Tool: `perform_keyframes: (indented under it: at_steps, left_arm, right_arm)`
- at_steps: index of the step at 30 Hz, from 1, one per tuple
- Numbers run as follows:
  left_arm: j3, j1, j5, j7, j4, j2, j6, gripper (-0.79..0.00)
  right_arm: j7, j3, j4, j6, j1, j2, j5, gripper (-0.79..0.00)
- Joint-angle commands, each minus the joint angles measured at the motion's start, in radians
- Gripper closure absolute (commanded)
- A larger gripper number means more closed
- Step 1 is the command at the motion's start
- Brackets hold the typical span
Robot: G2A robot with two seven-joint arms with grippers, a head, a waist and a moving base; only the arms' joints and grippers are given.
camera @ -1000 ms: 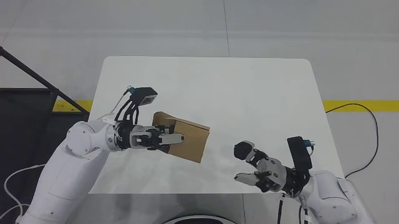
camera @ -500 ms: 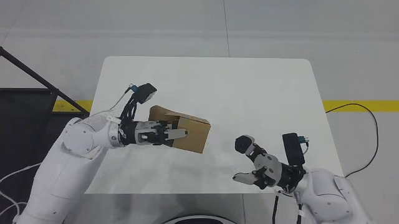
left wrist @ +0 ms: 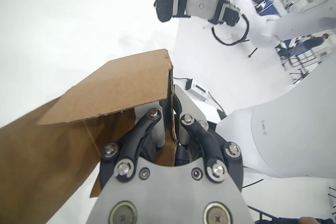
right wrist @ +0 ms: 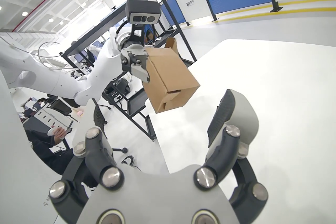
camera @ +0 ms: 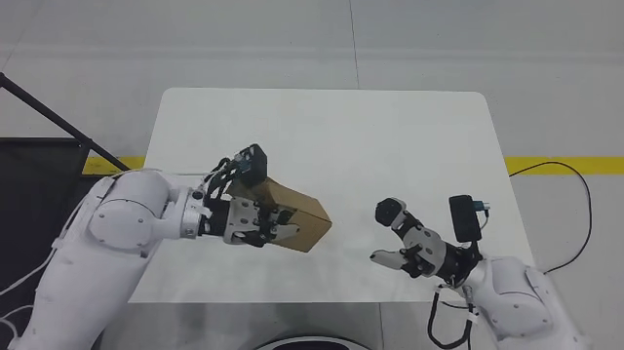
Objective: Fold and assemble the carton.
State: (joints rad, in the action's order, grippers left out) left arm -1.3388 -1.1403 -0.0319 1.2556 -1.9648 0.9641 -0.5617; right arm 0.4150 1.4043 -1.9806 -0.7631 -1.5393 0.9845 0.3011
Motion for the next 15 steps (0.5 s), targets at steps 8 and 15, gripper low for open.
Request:
perform_keyframes:
  at_steps: [8,15]
  left_arm:
    - [0.018,0.015,-0.096,0.015,-0.052,-0.004,0.012,0.000]
    - [0.018,0.015,-0.096,0.015,-0.052,-0.004,0.012,0.000]
  right_arm:
    - [0.006,0.019,0.006,0.002,-0.010,-0.003,0.010,-0.785]
    - [0.006,0.019,0.006,0.002,-0.010,-0.003,0.010,-0.785]
